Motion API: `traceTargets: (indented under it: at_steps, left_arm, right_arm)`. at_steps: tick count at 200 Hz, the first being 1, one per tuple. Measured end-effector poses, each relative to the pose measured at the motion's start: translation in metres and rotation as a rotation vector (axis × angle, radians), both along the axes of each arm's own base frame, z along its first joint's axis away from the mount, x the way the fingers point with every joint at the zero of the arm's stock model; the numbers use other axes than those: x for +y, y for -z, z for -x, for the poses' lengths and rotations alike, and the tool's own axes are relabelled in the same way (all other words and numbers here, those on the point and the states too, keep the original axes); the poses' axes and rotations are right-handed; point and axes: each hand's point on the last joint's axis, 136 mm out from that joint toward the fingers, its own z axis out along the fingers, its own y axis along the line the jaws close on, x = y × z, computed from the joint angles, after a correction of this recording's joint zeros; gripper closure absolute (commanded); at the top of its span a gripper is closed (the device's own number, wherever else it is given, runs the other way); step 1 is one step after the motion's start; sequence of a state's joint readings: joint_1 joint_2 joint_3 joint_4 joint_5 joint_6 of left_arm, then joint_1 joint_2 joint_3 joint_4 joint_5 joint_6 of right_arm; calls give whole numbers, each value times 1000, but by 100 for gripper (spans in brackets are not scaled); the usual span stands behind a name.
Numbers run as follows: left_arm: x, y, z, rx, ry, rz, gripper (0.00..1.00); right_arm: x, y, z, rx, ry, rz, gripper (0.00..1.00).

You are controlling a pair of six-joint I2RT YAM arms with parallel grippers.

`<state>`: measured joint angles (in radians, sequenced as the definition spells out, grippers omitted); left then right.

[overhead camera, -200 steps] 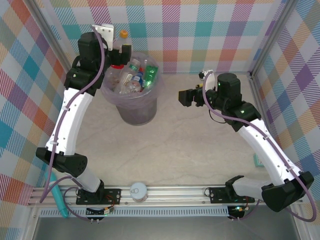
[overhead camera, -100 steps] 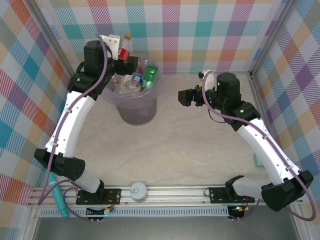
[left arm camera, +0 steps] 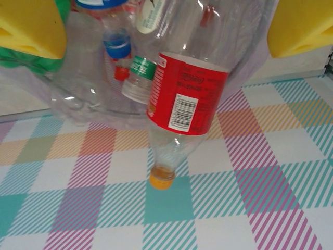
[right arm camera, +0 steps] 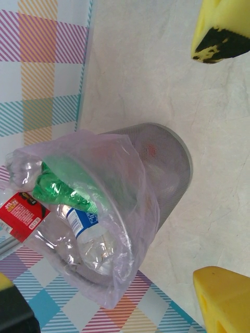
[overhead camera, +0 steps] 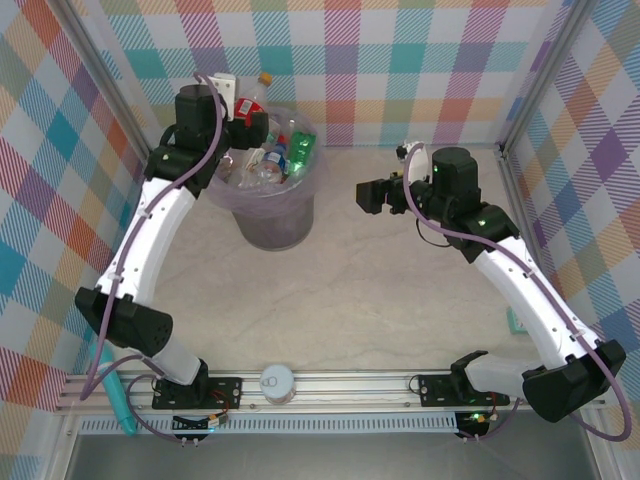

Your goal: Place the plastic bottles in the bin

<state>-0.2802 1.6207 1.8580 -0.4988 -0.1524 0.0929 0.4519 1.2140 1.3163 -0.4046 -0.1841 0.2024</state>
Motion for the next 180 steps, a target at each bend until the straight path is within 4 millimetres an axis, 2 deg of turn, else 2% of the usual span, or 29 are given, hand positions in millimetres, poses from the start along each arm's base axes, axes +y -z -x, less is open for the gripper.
traceTargets:
  at_steps: [50,71,92,134,180]
  left_arm:
    - [12,45,-50,74,-50,58,5]
    - [11,60,-63,101,-45,75,7]
    - [3,69,-63,127,-13,96,10]
    - [-7,71,-55,123,48,131,11]
    - [-6,64,-40,119,56,121,0]
  right_arm:
    - [-1,10,1,19,4,11,0]
    - [-3,10,2,19,8,13,0]
    - [-4,8,3,13,15,13,0]
    - [-5,7,4,9,17,12,0]
    - [-5,7,4,10,16,11,0]
